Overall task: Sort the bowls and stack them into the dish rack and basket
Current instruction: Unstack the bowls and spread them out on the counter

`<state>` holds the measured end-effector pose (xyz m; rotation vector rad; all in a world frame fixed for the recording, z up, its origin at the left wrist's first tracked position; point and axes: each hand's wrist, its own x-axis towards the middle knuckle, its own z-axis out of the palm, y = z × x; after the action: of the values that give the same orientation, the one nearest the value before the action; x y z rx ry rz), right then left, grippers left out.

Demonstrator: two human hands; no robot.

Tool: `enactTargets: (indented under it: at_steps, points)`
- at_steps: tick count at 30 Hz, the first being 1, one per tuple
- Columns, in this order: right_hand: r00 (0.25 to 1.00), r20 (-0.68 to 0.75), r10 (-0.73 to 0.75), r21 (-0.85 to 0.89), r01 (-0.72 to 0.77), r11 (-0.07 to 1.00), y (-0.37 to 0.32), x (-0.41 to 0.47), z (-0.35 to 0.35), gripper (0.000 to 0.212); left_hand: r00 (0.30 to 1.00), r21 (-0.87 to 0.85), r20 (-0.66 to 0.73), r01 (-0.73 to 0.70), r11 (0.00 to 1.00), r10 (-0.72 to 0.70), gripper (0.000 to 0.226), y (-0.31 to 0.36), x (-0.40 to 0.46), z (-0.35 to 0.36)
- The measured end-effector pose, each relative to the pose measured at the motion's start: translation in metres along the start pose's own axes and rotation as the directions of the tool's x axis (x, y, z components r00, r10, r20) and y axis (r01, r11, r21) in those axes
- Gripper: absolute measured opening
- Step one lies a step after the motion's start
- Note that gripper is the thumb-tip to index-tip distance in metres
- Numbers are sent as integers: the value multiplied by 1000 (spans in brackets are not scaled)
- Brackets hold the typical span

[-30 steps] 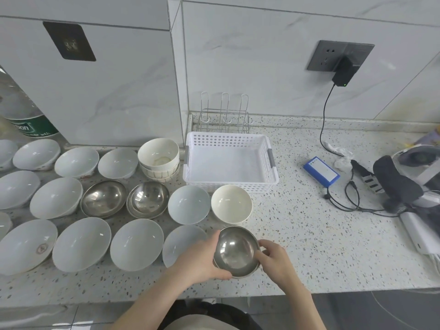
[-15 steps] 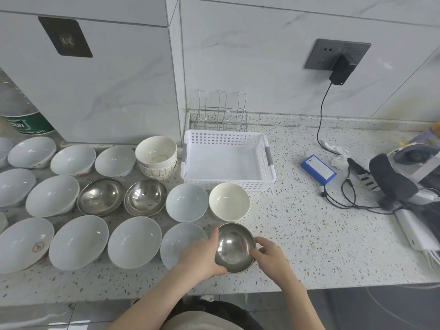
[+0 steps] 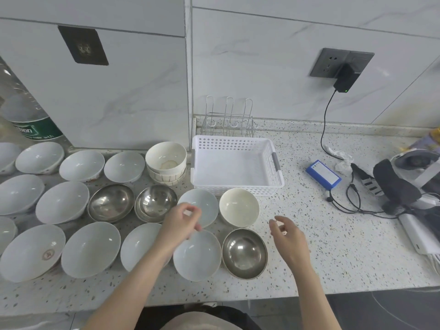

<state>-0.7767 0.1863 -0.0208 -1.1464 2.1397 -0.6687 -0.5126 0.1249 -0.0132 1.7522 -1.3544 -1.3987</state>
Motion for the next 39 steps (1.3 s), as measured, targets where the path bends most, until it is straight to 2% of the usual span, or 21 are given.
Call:
enactTargets:
  at_steps: [4,7,11,12,16,20,28,34,39]
  points:
    - [998,19,-56,93,54,994,-36,5,19,36,955,-260,-236,117,959,-180,22,1,42,-42]
    - [995,54,-83,147,74,986,-62,5,39,34,937,-426,-216,163,890,-274,31,3,70,-70]
    - [993,88,-85,183,68,981,-88,0,64,31,947,-406,-173,181,896,-270,69,9,97,-92]
    - [992,97,-79,202,58,978,-92,-2,70,30,952,-399,-160,180,899,-261,70,11,102,-96]
    - [993,107,-55,249,27,968,-101,-14,88,21,966,-241,-149,174,955,-213,49,17,120,-106]
    - [995,98,-25,245,0,970,-104,-26,99,20,980,-177,-125,129,976,-152,30,20,129,-112]
    - [994,109,26,225,-50,973,-112,-38,115,30,993,-62,-53,99,993,-102,30,30,146,-121]
    - [995,99,24,207,-44,977,-132,-32,123,23,996,-216,53,84,973,-74,35,34,136,-140]
    - [993,121,16,185,-39,982,-167,-15,135,26,973,-495,225,161,854,-53,37,26,110,-168]
